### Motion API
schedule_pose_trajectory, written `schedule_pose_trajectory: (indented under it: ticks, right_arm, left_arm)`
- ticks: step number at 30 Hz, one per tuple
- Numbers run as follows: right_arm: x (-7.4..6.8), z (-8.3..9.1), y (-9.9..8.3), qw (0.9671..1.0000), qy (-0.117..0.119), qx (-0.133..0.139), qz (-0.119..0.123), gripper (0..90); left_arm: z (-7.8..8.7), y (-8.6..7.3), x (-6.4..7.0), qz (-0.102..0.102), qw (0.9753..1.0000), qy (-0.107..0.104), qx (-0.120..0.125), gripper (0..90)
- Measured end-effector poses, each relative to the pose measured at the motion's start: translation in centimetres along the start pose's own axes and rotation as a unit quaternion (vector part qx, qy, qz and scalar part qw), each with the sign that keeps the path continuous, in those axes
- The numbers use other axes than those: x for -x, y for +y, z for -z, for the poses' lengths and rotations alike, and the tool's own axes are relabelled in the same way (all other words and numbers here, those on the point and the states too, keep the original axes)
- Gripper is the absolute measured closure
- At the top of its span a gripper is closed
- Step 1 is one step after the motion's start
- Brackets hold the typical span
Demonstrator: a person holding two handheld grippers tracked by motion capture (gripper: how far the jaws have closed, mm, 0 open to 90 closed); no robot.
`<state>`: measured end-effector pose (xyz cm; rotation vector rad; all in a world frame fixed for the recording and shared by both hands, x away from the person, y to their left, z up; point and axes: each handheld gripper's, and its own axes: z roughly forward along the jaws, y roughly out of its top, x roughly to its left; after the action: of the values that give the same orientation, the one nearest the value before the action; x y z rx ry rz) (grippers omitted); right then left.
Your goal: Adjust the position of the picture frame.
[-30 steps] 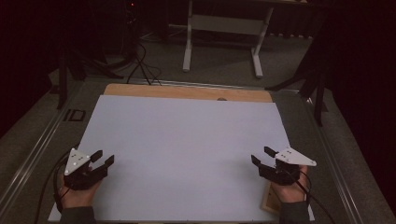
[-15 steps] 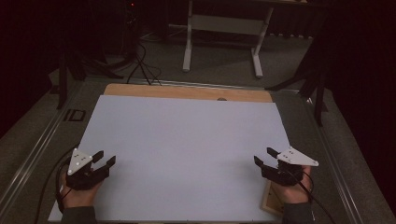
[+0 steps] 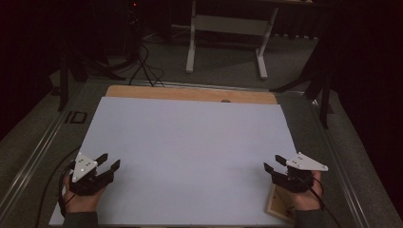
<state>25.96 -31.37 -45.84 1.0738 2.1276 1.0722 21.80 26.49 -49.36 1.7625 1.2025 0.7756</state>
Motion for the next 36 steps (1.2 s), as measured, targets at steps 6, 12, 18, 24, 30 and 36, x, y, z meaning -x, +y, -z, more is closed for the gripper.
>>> schedule_pose_trajectory:
  ticks: [6,12,18,24,30,36]
  right_arm:
    - [0.4,0.2,-0.8,0.9999,-0.004,-0.008,-0.006,45.4]
    - [0.9,0.6,-1.8,0.9997,-0.001,-0.008,-0.022,45.3]
    - [1.2,0.8,-2.9,0.9994,-0.002,-0.016,-0.030,45.1]
    - [1.3,0.9,-3.9,0.9990,-0.001,-0.029,-0.032,44.5]
    - [1.4,1.2,-4.6,0.9986,-0.001,-0.036,-0.038,44.2]
    - [1.6,1.3,-5.2,0.9981,0.002,-0.047,-0.040,44.1]
  left_arm:
    - [0.1,0.0,-0.1,0.004,1.0000,0.003,0.005,48.7]
    - [0.2,0.0,0.0,0.002,0.9999,0.007,0.011,48.0]
    - [0.3,0.0,-0.1,0.004,0.9999,0.008,0.013,47.8]
    - [0.3,0.0,0.0,0.002,0.9999,0.009,0.014,47.6]
    - [0.2,0.0,0.0,0.003,0.9999,0.009,0.014,47.5]
    - [0.2,0.0,0.1,0.000,0.9999,0.008,0.012,47.4]
